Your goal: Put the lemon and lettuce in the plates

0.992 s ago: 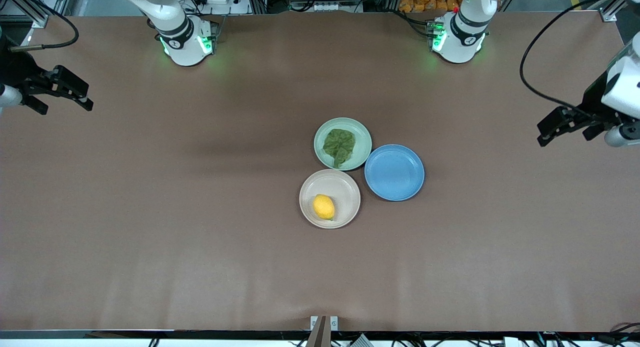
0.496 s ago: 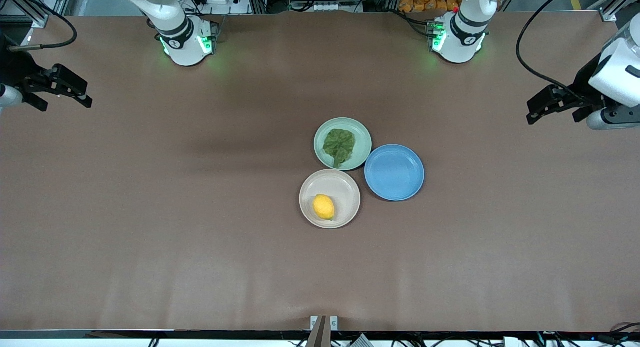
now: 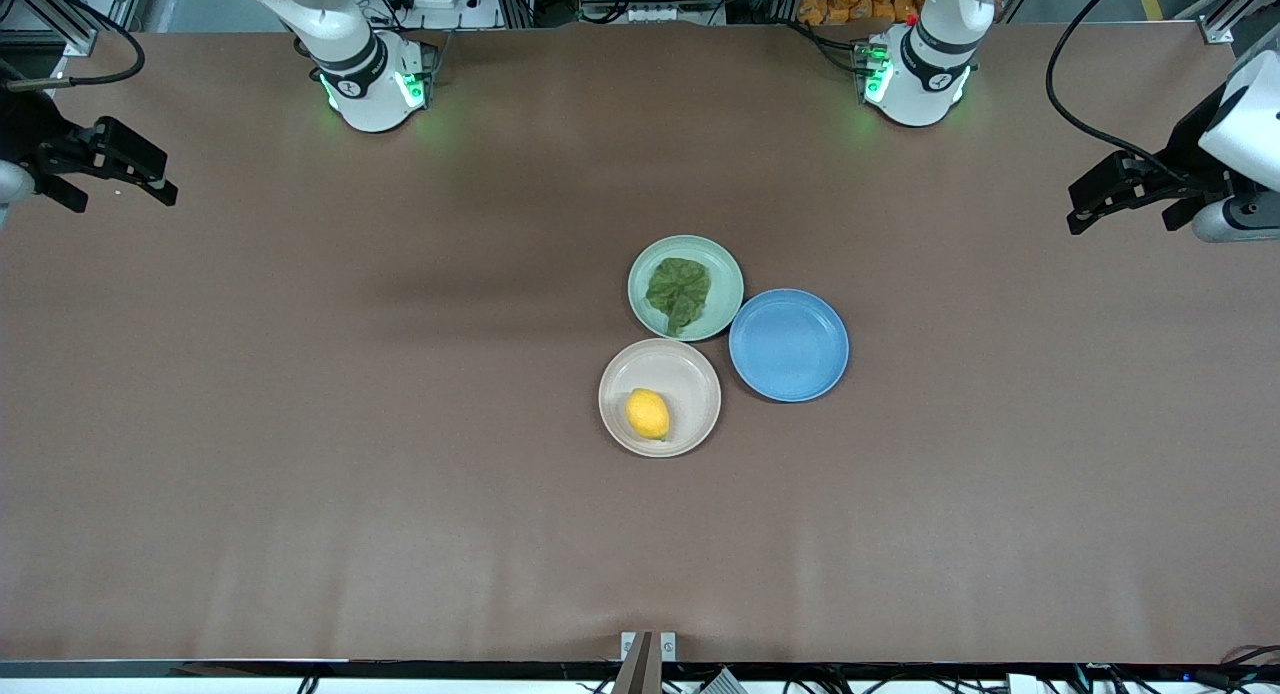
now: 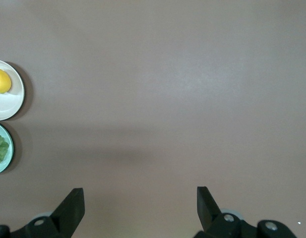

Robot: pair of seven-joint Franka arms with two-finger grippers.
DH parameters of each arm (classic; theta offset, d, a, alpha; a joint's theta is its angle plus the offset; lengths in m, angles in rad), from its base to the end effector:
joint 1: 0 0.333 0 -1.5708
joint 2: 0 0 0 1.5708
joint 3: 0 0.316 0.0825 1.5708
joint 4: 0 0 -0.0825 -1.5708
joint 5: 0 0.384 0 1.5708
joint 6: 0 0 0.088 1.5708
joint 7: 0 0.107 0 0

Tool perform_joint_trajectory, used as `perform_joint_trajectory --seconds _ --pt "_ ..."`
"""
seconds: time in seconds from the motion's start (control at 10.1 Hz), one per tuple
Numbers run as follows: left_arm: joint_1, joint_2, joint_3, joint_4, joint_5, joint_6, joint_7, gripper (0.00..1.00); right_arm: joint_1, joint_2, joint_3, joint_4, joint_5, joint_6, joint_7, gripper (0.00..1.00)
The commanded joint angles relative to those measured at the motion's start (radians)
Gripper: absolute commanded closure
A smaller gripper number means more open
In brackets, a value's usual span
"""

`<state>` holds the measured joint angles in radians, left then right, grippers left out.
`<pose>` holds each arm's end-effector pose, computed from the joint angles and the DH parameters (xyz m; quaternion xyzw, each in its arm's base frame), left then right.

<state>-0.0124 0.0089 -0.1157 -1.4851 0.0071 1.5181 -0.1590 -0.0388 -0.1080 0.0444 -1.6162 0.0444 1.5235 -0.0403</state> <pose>0.5480 -0.0694 0.6552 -0.9998 -0.0157 -0.0124 0.0013 0.5157 0.0092 0.6568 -0.9995 -0.0240 -0.0079 0.0196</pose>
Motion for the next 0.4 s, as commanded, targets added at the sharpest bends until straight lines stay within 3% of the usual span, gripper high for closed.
perform_joint_trajectory --seconds 0.0,0.3 --pt "-0.008 0.009 0.008 0.028 0.017 -0.015 0.022 0.00 -0.018 -0.013 0.006 0.001 -0.021 -0.029 -0.030 0.00" --pt "-0.008 0.011 0.010 0.028 0.034 0.028 0.022 0.00 -0.015 -0.012 0.005 0.001 -0.041 -0.036 -0.046 0.00"
